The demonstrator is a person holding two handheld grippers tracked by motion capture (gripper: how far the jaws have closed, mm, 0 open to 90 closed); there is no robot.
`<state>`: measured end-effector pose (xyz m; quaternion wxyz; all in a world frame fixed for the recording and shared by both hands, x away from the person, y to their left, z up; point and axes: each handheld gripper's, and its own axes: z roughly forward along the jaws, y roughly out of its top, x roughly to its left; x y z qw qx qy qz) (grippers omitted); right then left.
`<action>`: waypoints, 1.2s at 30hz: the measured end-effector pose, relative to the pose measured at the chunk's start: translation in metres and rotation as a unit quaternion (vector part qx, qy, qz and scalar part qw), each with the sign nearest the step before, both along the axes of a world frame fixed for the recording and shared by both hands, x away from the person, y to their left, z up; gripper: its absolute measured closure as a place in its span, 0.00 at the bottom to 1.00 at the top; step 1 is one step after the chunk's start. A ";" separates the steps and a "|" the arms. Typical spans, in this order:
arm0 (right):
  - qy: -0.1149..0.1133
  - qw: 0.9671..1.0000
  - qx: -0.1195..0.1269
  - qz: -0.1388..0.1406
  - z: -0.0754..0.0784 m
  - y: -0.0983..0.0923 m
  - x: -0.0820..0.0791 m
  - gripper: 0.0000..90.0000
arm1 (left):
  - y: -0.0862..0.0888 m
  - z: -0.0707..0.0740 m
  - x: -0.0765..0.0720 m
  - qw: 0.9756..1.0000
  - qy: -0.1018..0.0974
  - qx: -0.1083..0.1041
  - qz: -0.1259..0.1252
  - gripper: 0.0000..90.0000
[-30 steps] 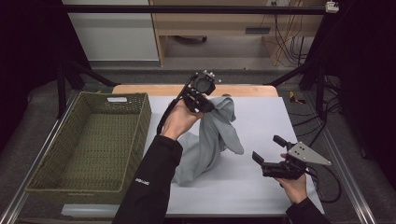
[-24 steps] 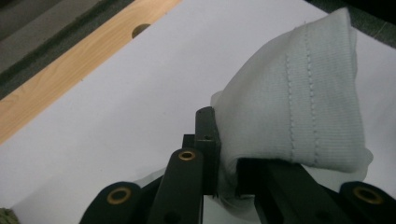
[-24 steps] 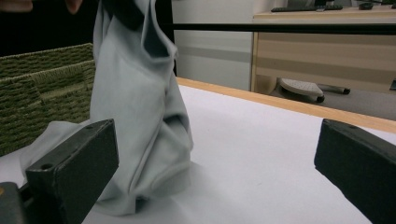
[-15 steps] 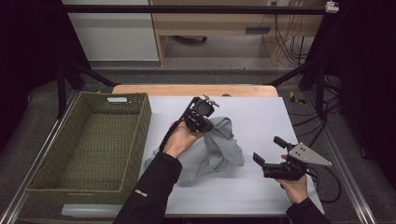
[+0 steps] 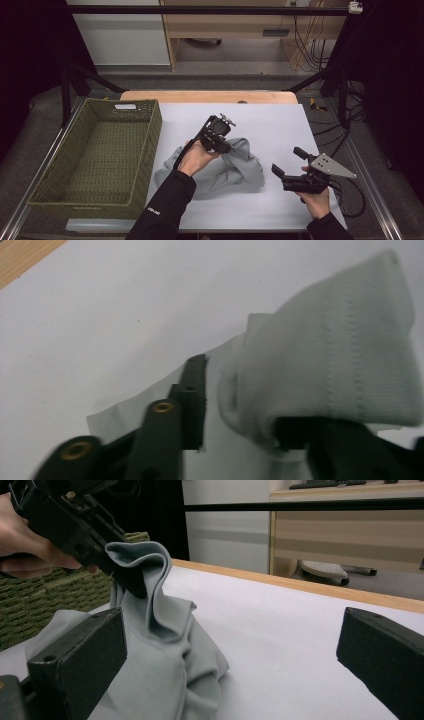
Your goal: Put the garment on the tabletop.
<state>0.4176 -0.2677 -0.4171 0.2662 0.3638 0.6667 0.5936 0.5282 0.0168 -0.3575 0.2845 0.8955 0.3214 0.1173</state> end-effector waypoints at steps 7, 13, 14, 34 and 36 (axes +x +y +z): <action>0.006 1.000 0.006 -0.003 0.000 -0.002 0.000 0.00 | 0.003 0.018 -0.012 0.998 -0.044 -0.054 0.010 0.28; 0.007 1.000 0.010 -0.001 0.000 -0.002 0.001 0.00 | 0.012 0.028 -0.025 0.996 -0.057 -0.072 -0.005 0.18; 0.009 1.000 0.011 -0.001 0.000 -0.001 0.000 0.00 | 0.013 0.029 -0.027 0.996 -0.060 -0.072 -0.007 0.17; 0.015 1.000 0.017 -0.003 0.001 -0.001 0.000 0.00 | 0.055 0.043 -0.052 0.982 -0.130 -0.139 0.015 0.06; 0.016 1.000 0.018 -0.002 0.001 -0.001 0.000 0.00 | 0.064 0.040 -0.056 0.977 -0.136 -0.160 0.020 0.06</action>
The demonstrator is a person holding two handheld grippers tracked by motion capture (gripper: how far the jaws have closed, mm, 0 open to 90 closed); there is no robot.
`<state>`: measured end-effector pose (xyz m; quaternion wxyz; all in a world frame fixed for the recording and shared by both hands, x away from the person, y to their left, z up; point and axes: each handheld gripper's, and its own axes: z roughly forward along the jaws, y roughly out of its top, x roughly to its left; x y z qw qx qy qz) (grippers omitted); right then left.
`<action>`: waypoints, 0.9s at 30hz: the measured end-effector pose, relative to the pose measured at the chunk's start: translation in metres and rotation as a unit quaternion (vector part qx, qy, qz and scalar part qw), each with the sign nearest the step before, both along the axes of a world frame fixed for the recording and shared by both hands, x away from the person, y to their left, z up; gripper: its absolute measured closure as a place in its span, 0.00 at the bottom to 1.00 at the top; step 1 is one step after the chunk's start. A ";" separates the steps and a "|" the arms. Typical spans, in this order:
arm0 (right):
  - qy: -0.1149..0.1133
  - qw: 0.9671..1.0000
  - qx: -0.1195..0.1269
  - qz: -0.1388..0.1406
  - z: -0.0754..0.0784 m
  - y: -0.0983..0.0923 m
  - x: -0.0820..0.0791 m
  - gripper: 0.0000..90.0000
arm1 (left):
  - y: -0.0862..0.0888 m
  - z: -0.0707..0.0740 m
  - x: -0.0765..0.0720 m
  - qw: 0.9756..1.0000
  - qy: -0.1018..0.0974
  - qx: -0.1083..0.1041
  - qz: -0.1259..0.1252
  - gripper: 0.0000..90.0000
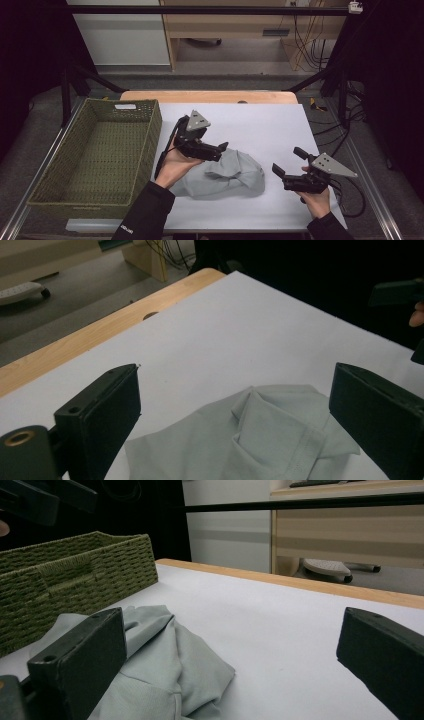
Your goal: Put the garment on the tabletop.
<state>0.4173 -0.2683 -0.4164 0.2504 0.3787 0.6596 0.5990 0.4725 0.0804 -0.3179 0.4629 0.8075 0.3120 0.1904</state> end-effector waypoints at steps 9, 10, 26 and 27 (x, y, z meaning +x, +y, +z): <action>-0.009 1.000 -0.003 -0.003 0.000 -0.002 0.001 0.00 | 0.035 -0.027 -0.020 0.997 -0.028 -0.066 0.016 0.07; -0.009 1.000 -0.004 -0.003 -0.001 -0.002 0.001 0.00 | 0.039 -0.029 -0.023 0.997 -0.032 -0.072 0.015 0.07; -0.007 1.000 -0.005 -0.003 -0.003 -0.006 0.000 0.00 | 0.064 -0.076 -0.059 0.989 -0.058 -0.135 0.025 0.06; -0.008 1.000 -0.004 -0.004 -0.003 -0.006 0.001 0.00 | 0.064 -0.076 -0.059 0.989 -0.058 -0.135 0.025 0.06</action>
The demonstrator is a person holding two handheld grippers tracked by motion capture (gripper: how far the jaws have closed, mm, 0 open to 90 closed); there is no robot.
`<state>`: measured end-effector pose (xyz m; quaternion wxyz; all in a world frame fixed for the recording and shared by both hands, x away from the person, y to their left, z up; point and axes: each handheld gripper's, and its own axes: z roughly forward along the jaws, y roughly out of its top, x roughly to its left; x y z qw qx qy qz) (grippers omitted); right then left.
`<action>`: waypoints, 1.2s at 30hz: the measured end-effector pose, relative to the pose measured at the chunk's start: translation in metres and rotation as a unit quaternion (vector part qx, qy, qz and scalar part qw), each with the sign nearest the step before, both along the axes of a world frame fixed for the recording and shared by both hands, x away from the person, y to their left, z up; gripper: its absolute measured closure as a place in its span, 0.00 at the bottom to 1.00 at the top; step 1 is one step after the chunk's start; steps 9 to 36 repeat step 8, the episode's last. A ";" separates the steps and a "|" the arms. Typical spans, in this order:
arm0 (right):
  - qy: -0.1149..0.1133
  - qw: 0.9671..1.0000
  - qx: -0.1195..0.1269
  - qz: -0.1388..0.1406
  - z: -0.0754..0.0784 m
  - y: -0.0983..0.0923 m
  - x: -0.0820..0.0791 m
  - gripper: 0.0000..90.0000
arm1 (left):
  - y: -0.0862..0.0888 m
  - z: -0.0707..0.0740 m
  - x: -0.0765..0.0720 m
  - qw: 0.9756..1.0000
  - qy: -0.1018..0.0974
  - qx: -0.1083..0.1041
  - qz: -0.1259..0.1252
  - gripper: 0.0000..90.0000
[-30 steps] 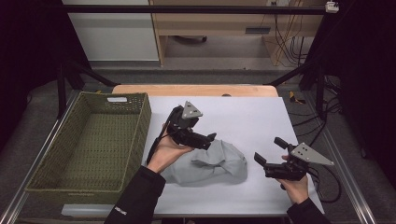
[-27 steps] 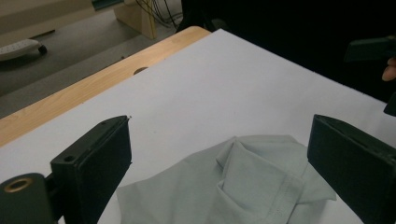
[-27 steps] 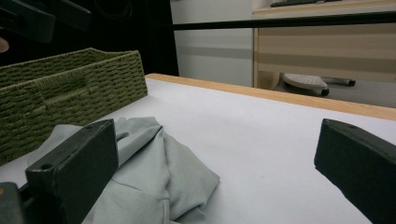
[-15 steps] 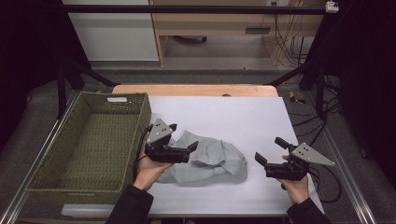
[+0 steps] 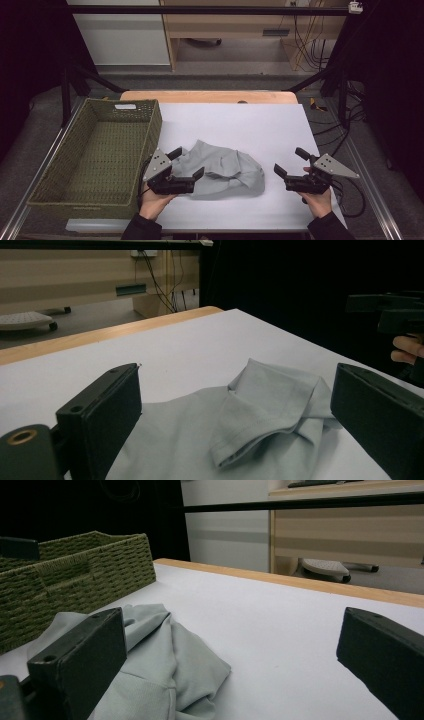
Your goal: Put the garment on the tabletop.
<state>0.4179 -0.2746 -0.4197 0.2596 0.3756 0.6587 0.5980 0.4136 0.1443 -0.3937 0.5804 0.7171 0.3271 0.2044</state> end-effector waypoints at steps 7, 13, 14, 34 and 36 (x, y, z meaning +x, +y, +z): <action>-0.003 1.000 0.000 0.001 0.000 -0.001 0.000 0.00 | 0.006 -0.008 0.002 1.000 0.008 0.002 0.009 0.06; 0.001 1.000 -0.001 0.000 0.000 -0.001 0.000 0.00 | 0.006 -0.009 0.002 1.000 0.007 0.003 0.011 0.06; 0.001 1.000 -0.001 0.000 0.000 -0.001 0.000 0.00 | 0.006 -0.009 0.002 1.000 0.007 0.003 0.011 0.06; 0.001 1.000 -0.001 0.000 0.000 -0.001 0.000 0.00 | 0.006 -0.009 0.002 1.000 0.007 0.003 0.011 0.06; 0.001 1.000 -0.001 0.000 0.000 -0.001 0.000 0.00 | 0.006 -0.009 0.002 1.000 0.007 0.003 0.011 0.06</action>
